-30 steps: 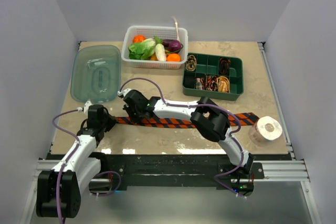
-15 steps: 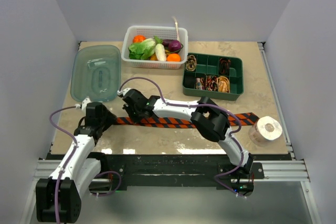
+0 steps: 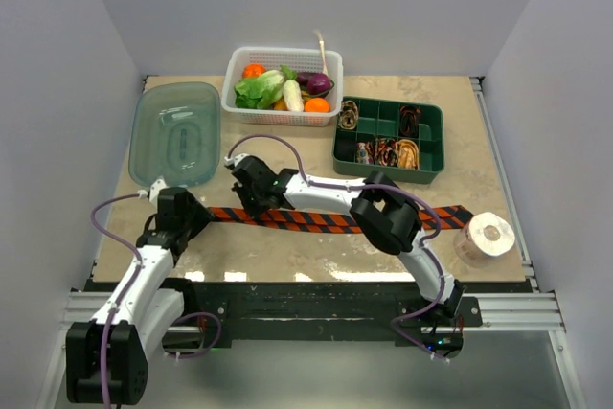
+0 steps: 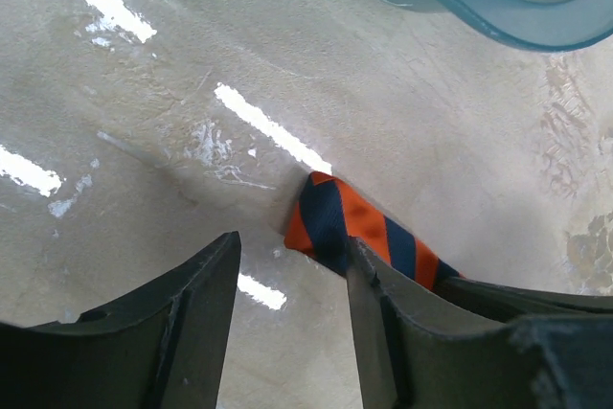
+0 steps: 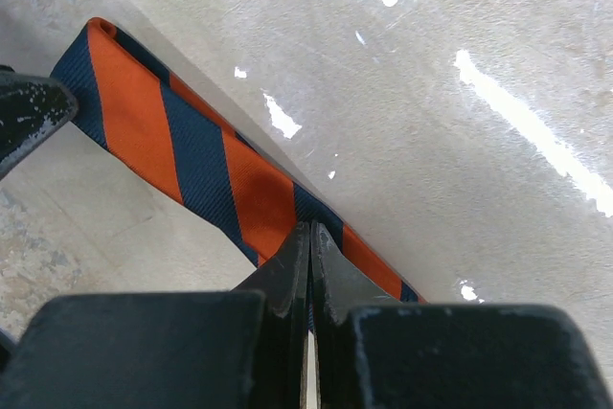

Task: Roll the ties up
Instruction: Roll the tie at the center of the board.

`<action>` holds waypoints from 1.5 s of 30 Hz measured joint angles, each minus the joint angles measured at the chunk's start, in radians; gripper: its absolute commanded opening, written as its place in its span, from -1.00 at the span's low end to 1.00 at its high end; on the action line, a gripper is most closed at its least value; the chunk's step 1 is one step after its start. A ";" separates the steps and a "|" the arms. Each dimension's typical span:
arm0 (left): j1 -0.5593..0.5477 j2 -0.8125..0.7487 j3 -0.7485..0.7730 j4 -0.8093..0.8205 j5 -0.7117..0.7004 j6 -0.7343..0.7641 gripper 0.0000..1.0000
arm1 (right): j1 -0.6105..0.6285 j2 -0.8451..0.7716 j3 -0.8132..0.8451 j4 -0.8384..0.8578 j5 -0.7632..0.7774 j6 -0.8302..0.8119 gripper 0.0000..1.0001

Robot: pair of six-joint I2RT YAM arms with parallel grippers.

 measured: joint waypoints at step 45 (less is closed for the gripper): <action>0.000 0.195 -0.228 0.685 0.341 0.069 -0.23 | -0.091 -0.132 -0.223 0.088 -0.024 -0.027 -1.00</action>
